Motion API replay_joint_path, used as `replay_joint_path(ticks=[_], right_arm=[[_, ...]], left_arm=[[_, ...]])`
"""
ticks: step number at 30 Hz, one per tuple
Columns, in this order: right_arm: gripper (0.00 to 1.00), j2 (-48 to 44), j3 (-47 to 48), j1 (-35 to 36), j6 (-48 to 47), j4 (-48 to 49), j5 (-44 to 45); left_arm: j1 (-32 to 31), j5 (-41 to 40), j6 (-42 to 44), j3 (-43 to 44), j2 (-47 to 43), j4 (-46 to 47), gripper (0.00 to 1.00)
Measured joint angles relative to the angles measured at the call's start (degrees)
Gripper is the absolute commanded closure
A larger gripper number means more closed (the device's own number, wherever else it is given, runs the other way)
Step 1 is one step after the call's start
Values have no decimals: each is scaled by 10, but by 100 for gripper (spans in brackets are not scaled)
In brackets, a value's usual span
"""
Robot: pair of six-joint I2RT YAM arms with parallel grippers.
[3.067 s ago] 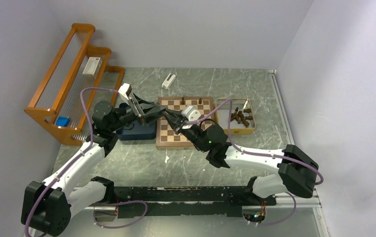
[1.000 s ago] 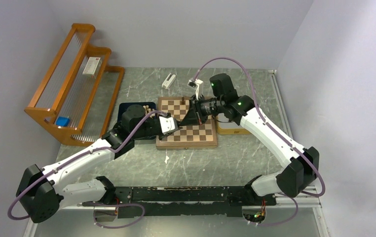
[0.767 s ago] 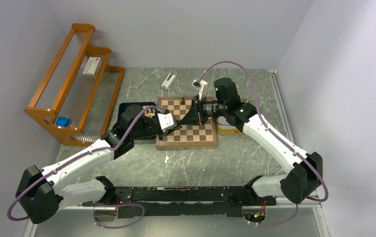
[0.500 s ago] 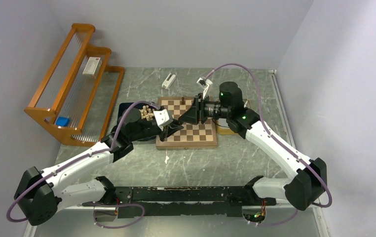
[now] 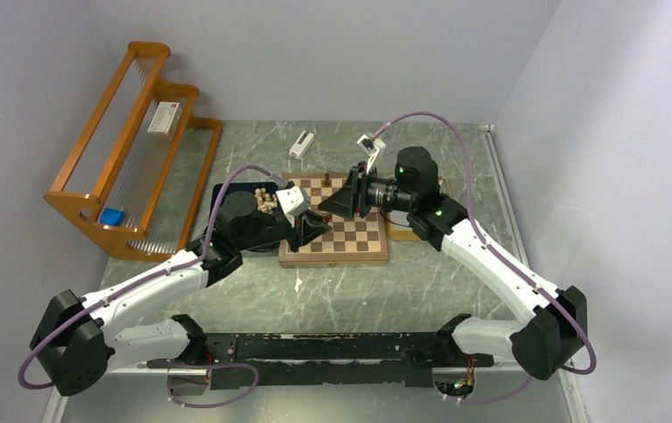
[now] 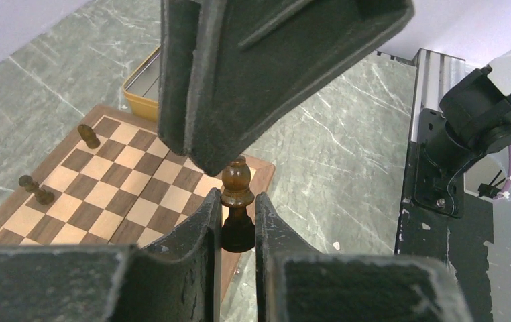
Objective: Set up the chess pieces on the board
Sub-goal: Place the chess piece on the chessboard.
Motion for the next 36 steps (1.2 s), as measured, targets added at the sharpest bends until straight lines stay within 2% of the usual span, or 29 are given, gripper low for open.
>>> replay_joint_path(ticks=[2,4,10,16,21,24,25,26,28,30,31,35,36], right_arm=[[54,-2,-1,0,0,-3,0],[53,-6,-3,0,-2,-6,1],[62,-12,-7,0,-15,-29,20],[63,-12,-7,0,-22,-48,29],[76,-5,-7,0,-23,-54,28],[95,-3,-7,0,-21,-52,22],[99,-3,-7,0,-21,-52,22],[100,-3,-8,0,-21,-52,22],[100,-3,-9,-1,-20,-50,23],[100,-3,-10,-1,-19,-49,27],[100,-3,-10,-1,-19,-49,34],[100,-3,-9,0,-26,-57,84],[100,-3,-8,0,-28,-61,101]], left_arm=[[0,-5,-7,2,3,-4,95],[0,-13,-12,5,5,-7,95],[0,-24,-26,7,5,-6,95],[0,-24,-41,7,5,5,95],[0,-30,-46,7,6,6,95],[0,-33,-48,7,7,6,95],[0,-34,-48,7,7,7,94],[0,-34,-48,7,8,7,89],[0,-35,-48,7,8,6,73],[0,-38,-49,7,8,5,44],[0,-40,-48,7,8,4,35],[0,-55,-45,7,7,-4,27],[0,-62,-46,7,5,-7,22]])
